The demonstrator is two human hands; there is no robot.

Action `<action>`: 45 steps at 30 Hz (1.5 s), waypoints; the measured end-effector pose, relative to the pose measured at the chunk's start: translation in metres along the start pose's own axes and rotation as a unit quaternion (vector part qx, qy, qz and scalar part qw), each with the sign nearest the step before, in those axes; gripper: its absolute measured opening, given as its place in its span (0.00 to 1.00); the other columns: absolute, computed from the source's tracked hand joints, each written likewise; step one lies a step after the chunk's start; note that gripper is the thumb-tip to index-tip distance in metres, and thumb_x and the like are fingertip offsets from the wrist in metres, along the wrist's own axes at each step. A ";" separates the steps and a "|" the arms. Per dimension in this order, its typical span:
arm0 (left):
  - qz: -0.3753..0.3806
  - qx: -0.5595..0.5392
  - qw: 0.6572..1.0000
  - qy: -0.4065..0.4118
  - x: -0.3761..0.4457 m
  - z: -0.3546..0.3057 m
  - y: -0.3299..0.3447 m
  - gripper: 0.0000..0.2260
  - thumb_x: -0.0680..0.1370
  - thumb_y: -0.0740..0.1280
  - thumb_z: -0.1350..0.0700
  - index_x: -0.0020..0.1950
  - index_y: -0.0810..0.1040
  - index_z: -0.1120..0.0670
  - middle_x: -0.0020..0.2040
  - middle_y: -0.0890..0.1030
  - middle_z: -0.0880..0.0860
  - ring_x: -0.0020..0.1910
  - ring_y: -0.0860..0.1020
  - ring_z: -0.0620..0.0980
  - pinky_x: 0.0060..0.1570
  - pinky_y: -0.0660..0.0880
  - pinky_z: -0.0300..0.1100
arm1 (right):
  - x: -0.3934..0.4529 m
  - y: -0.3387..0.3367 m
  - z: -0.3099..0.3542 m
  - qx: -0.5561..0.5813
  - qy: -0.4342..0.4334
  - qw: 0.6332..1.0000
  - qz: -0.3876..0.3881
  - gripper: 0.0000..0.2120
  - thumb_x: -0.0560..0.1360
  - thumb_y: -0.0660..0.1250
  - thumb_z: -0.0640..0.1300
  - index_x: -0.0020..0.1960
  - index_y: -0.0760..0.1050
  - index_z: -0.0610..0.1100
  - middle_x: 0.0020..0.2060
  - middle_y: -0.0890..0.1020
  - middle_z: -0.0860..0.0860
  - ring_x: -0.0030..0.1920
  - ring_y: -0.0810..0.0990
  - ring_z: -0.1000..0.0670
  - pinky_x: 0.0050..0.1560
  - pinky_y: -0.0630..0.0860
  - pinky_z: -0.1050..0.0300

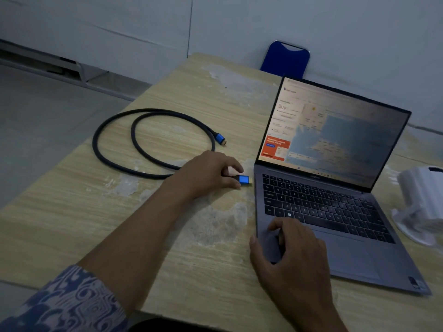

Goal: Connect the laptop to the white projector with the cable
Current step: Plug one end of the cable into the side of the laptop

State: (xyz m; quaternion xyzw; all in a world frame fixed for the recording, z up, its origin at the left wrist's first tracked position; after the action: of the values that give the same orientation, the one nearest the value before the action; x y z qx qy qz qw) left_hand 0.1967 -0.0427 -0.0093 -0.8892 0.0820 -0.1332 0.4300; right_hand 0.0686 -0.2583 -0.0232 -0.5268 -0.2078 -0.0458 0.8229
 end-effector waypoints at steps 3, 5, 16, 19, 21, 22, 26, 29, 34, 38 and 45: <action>0.006 -0.029 1.000 -0.003 -0.001 0.005 -0.001 0.11 0.72 0.76 0.44 0.52 0.82 0.42 0.39 0.81 0.44 0.39 0.78 0.40 0.38 0.71 0.38 | 0.002 0.003 0.001 0.005 -0.003 1.000 -0.009 0.15 0.66 0.71 0.58 0.47 0.69 0.59 0.37 0.73 0.61 0.38 0.73 0.57 0.41 0.73 0.49; 0.014 -0.025 1.000 -0.001 -0.001 0.005 -0.001 0.10 0.72 0.75 0.44 0.52 0.82 0.42 0.39 0.81 0.44 0.39 0.78 0.40 0.37 0.72 0.39 | 0.002 0.004 0.000 0.004 -0.006 1.000 -0.014 0.16 0.64 0.72 0.57 0.47 0.69 0.59 0.36 0.74 0.60 0.37 0.73 0.56 0.41 0.73 0.49; -0.012 0.021 0.999 0.031 0.004 0.005 0.009 0.11 0.73 0.71 0.40 0.54 0.81 0.39 0.42 0.75 0.42 0.43 0.75 0.41 0.39 0.69 0.40 | 0.002 0.004 -0.002 0.006 -0.014 0.999 -0.031 0.15 0.63 0.74 0.55 0.45 0.70 0.58 0.34 0.73 0.61 0.36 0.73 0.56 0.39 0.75 0.47; -0.023 0.022 0.999 0.032 0.004 0.005 0.009 0.11 0.74 0.71 0.39 0.55 0.81 0.39 0.43 0.75 0.43 0.44 0.75 0.41 0.40 0.70 0.40 | 0.002 0.004 -0.002 0.009 -0.013 0.999 -0.028 0.16 0.64 0.74 0.55 0.46 0.70 0.59 0.34 0.74 0.61 0.36 0.74 0.56 0.39 0.76 0.46; -0.025 0.022 0.999 0.034 0.004 0.005 0.009 0.11 0.74 0.70 0.39 0.55 0.81 0.39 0.44 0.75 0.43 0.45 0.75 0.42 0.41 0.71 0.40 | 0.002 0.004 -0.001 0.010 -0.012 1.000 -0.026 0.16 0.64 0.74 0.55 0.46 0.70 0.58 0.34 0.74 0.60 0.36 0.74 0.56 0.39 0.76 0.46; -0.026 0.023 0.999 0.035 0.004 0.005 0.009 0.12 0.74 0.70 0.39 0.55 0.81 0.39 0.43 0.75 0.43 0.45 0.75 0.42 0.40 0.71 0.40 | 0.003 0.004 -0.001 0.009 -0.010 1.000 -0.025 0.16 0.64 0.74 0.55 0.46 0.70 0.58 0.34 0.74 0.60 0.36 0.74 0.56 0.39 0.76 0.46; -0.026 0.026 0.999 0.038 0.005 0.005 0.010 0.12 0.74 0.70 0.39 0.56 0.81 0.38 0.43 0.75 0.43 0.45 0.75 0.42 0.39 0.70 0.40 | 0.003 0.003 0.000 0.007 -0.001 1.000 -0.015 0.16 0.64 0.73 0.56 0.46 0.70 0.58 0.35 0.74 0.61 0.37 0.74 0.56 0.39 0.76 0.46; -0.029 0.036 0.998 0.047 0.006 0.003 0.012 0.12 0.74 0.70 0.39 0.56 0.81 0.38 0.43 0.75 0.43 0.44 0.75 0.42 0.40 0.69 0.40 | 0.002 0.003 0.000 0.006 0.001 1.000 -0.011 0.15 0.64 0.73 0.56 0.47 0.71 0.57 0.35 0.73 0.62 0.38 0.73 0.57 0.40 0.74 0.48; -0.049 0.057 0.995 0.059 0.006 0.001 0.013 0.13 0.75 0.69 0.40 0.57 0.82 0.40 0.43 0.77 0.44 0.44 0.75 0.43 0.44 0.70 0.41 | 0.001 0.004 -0.002 -0.020 0.006 1.000 0.000 0.15 0.66 0.70 0.58 0.50 0.72 0.57 0.39 0.72 0.62 0.40 0.72 0.56 0.42 0.67 0.52; -0.076 0.103 0.990 0.063 0.003 -0.005 0.011 0.15 0.74 0.69 0.38 0.58 0.83 0.42 0.45 0.82 0.45 0.45 0.78 0.43 0.52 0.74 0.46 | 0.002 0.003 0.000 -0.075 0.004 0.997 0.004 0.21 0.69 0.66 0.62 0.58 0.75 0.55 0.47 0.72 0.56 0.48 0.70 0.52 0.46 0.67 0.53; -0.124 0.070 0.989 0.040 -0.003 -0.010 0.015 0.14 0.71 0.71 0.37 0.49 0.86 0.44 0.42 0.85 0.44 0.40 0.80 0.41 0.46 0.74 0.41 | 0.000 0.001 0.001 -0.112 0.022 0.989 0.095 0.31 0.75 0.53 0.69 0.75 0.66 0.60 0.76 0.64 0.56 0.76 0.57 0.48 0.73 0.58 0.46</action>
State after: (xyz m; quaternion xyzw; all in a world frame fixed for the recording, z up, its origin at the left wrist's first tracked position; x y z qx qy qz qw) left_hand 0.1906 -0.0590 -0.0154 -0.8540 -0.0212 -0.2267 0.4679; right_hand 0.0687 -0.2570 -0.0239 -0.6319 -0.1318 -0.0021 0.7638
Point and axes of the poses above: each hand's wrist, its own x-axis towards the middle knuckle, its own y-axis out of the palm, z = x × y, the point moved 1 cm from there along x, towards the middle knuckle
